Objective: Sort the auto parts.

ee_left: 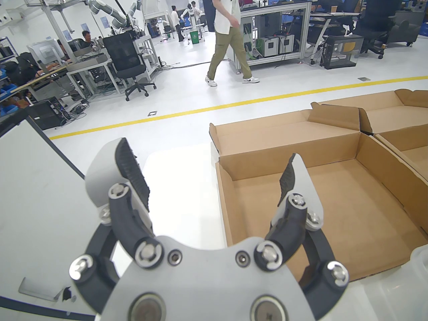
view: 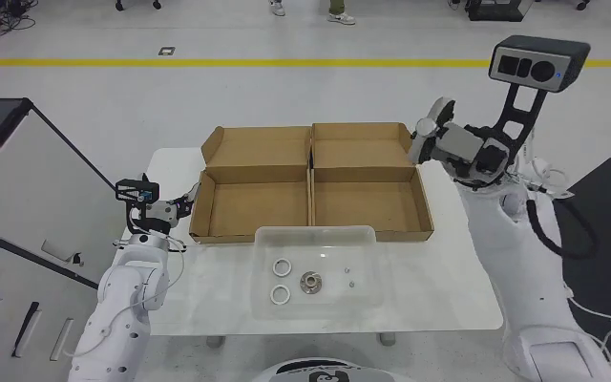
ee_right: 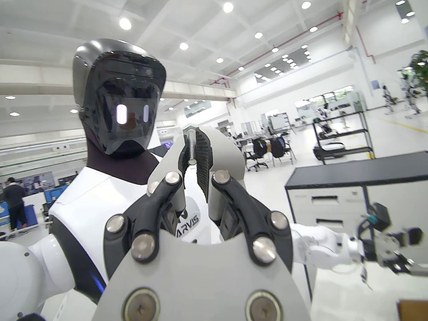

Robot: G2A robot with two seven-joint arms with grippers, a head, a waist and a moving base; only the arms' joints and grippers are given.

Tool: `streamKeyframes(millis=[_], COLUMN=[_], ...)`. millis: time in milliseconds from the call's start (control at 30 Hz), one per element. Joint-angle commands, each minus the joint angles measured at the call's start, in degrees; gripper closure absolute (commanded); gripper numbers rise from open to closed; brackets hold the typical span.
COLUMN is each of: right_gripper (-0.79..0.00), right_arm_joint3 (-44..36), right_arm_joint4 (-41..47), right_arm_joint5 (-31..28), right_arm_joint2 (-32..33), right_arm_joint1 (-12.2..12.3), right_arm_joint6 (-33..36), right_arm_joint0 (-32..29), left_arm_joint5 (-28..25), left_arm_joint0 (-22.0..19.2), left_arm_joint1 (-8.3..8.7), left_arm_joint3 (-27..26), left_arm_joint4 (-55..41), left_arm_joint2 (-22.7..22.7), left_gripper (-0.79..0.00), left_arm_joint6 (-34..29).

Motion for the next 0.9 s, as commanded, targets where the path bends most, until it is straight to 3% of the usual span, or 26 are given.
streamKeyframes(millis=[0,200,400,567,867], right_gripper=[0.000,0.000,0.000,0.000,0.000], right_arm_joint3=[0.3,-0.2,1.4,4.9,11.5], right_arm_joint4=[-4.4,-15.4,-26.6,-38.2,-55.7], right_arm_joint5=[2.7,10.4,13.5,12.7,12.7], right_arm_joint2=[4.6,14.2,16.1,12.0,-4.6], right_arm_joint1=[0.8,2.9,4.4,5.4,7.2], right_arm_joint6=[3.3,12.2,19.7,25.1,25.1], right_arm_joint0=[-0.2,0.1,5.2,12.0,24.6], left_arm_joint5=[0.0,0.0,0.0,0.0,0.0], left_arm_joint0=[0.0,0.0,0.0,0.0,0.0], left_arm_joint1=[0.00,0.00,0.00,0.00,0.00], left_arm_joint3=[0.0,0.0,0.0,0.0,0.0], left_arm_joint4=[0.0,0.0,0.0,0.0,0.0], left_arm_joint2=[0.0,0.0,0.0,0.0,0.0], left_gripper=[-0.785,-0.785,-0.785,-0.785,-0.785], left_arm_joint6=[0.0,0.0,0.0,0.0,0.0])
